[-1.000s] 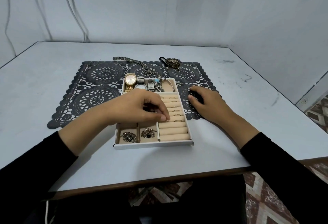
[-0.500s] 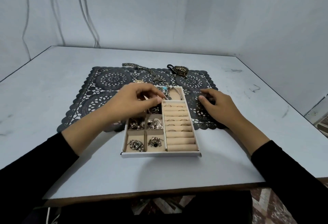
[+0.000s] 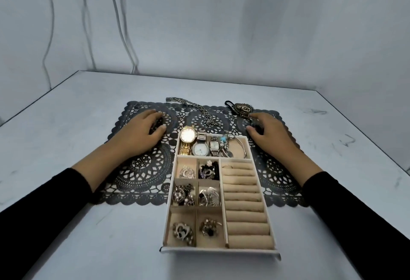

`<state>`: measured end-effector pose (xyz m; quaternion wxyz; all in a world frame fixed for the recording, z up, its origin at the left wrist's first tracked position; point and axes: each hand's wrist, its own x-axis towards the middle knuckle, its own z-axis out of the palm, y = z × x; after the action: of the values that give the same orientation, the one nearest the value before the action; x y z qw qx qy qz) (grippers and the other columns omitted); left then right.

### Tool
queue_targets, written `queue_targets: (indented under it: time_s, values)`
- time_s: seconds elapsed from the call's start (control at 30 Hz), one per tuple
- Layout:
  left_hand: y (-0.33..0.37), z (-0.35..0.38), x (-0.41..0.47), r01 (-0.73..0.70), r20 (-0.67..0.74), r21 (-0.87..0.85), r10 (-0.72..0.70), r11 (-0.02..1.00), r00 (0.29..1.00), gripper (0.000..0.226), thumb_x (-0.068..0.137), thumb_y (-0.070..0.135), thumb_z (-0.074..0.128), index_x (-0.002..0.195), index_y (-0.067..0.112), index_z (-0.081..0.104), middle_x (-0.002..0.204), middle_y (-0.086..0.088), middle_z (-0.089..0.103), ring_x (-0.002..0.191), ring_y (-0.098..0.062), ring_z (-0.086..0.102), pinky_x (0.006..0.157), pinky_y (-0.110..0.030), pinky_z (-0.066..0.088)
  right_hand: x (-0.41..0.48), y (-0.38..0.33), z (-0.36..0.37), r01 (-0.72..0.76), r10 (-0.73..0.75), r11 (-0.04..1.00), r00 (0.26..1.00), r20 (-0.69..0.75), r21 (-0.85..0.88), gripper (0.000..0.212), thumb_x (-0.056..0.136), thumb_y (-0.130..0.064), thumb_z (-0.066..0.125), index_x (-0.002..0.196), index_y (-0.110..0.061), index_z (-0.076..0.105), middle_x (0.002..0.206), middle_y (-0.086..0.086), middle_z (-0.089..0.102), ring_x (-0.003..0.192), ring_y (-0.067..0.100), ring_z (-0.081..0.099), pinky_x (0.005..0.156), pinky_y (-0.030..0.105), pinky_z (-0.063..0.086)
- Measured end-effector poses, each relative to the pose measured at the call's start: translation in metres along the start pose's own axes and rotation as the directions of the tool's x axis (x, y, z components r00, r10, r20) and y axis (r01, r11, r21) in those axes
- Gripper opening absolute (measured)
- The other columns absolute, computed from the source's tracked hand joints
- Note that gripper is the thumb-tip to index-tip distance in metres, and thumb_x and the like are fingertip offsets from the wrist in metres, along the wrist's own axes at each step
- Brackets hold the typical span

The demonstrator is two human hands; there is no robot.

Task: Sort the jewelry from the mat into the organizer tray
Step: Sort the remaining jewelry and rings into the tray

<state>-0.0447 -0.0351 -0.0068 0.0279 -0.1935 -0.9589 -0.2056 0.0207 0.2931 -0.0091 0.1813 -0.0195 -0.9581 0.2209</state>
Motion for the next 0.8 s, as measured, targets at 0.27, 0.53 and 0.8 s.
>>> queue_targets:
  time_s: [0.27, 0.53, 0.8]
  values:
    - [-0.015, 0.003, 0.022, -0.031, 0.094, 0.047, 0.027, 0.998, 0.995, 0.062, 0.099, 0.051, 0.037, 0.154, 0.026, 0.024, 0.162, 0.01, 0.014, 0.15, -0.012, 0.012, 0.121, -0.035, 0.015, 0.053, -0.022, 0.024, 0.175, -0.176, 0.981, 0.984, 0.001, 0.084, 0.032, 0.091, -0.022, 0.062, 0.121, -0.012, 0.062, 0.119, 0.004, 0.065, 0.111, 0.019, 0.057, 0.09, 0.018, 0.034]
    - [-0.024, 0.002, 0.047, -0.174, 0.22, 0.106, 0.147, 0.979, 0.964, 0.072, 0.093, 0.067, 0.014, 0.155, 0.031, 0.008, 0.161, 0.015, 0.001, 0.15, -0.008, -0.002, 0.117, -0.023, -0.001, 0.09, -0.049, 0.046, 0.25, -0.287, 0.952, 0.93, 0.23, 0.179, 0.037, 0.091, -0.033, 0.062, 0.126, -0.023, 0.061, 0.124, -0.006, 0.063, 0.112, 0.01, 0.057, 0.096, 0.022, 0.042]
    - [-0.027, 0.001, 0.067, -0.256, 0.19, 0.024, 0.247, 0.966, 0.95, 0.049, 0.104, 0.041, 0.029, 0.152, 0.038, 0.023, 0.155, 0.025, 0.015, 0.145, 0.003, 0.008, 0.113, -0.017, 0.006, 0.116, -0.074, 0.062, 0.346, -0.419, 0.902, 0.847, 0.328, 0.258, 0.033, 0.088, -0.032, 0.067, 0.121, -0.024, 0.065, 0.123, -0.01, 0.064, 0.115, 0.001, 0.053, 0.093, 0.006, 0.037]
